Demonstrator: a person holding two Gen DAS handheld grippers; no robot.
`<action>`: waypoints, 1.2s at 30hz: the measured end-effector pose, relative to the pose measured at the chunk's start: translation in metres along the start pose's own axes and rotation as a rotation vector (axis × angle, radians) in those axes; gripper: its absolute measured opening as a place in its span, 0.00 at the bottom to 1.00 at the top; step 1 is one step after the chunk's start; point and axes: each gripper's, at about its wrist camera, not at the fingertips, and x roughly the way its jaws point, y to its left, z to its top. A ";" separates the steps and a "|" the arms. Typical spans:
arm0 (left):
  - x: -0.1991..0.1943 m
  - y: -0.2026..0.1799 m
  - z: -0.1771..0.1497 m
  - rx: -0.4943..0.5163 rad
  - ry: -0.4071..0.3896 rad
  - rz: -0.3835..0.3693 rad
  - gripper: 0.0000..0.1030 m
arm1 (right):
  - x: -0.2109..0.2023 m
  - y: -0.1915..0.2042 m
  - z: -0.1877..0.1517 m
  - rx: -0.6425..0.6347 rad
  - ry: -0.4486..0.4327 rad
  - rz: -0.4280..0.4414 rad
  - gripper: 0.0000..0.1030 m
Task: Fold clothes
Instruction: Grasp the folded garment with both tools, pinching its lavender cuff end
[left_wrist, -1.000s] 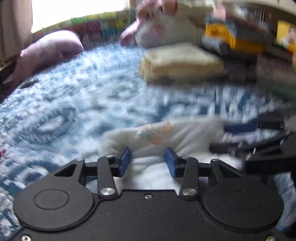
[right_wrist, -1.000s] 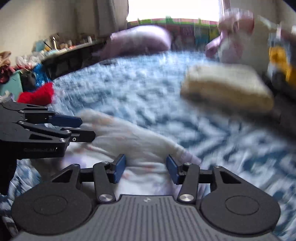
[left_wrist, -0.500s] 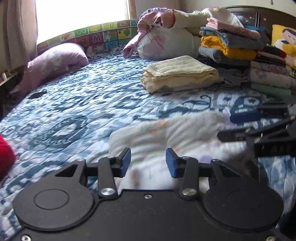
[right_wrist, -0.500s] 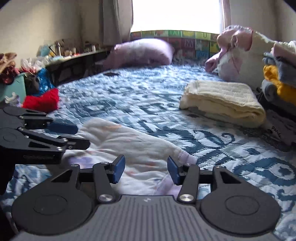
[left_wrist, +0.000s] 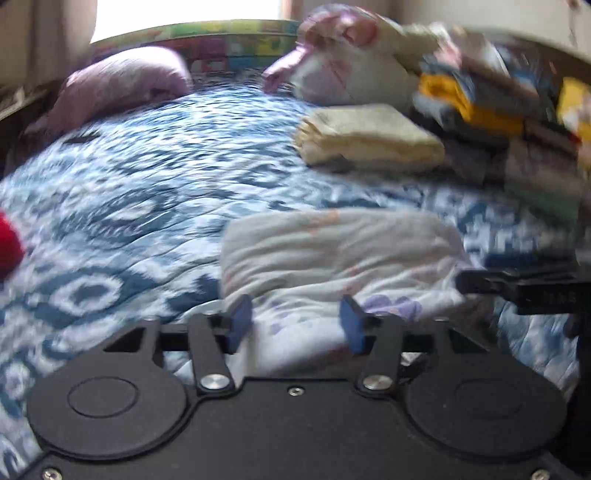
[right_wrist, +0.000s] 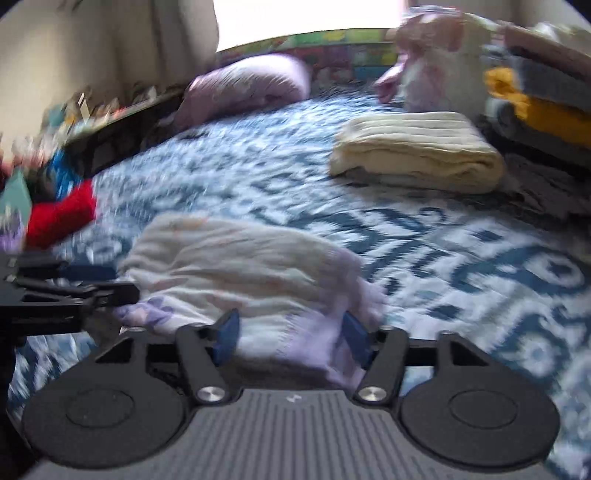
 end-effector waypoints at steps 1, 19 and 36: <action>-0.002 0.007 0.000 -0.040 0.006 0.000 0.62 | -0.006 -0.008 -0.001 0.050 -0.014 -0.001 0.82; 0.030 0.065 -0.018 -0.546 0.161 -0.239 0.76 | 0.045 -0.077 -0.025 0.678 0.102 0.244 0.88; -0.005 0.046 -0.015 -0.564 0.157 -0.189 0.49 | 0.039 -0.051 -0.018 0.616 0.094 0.296 0.47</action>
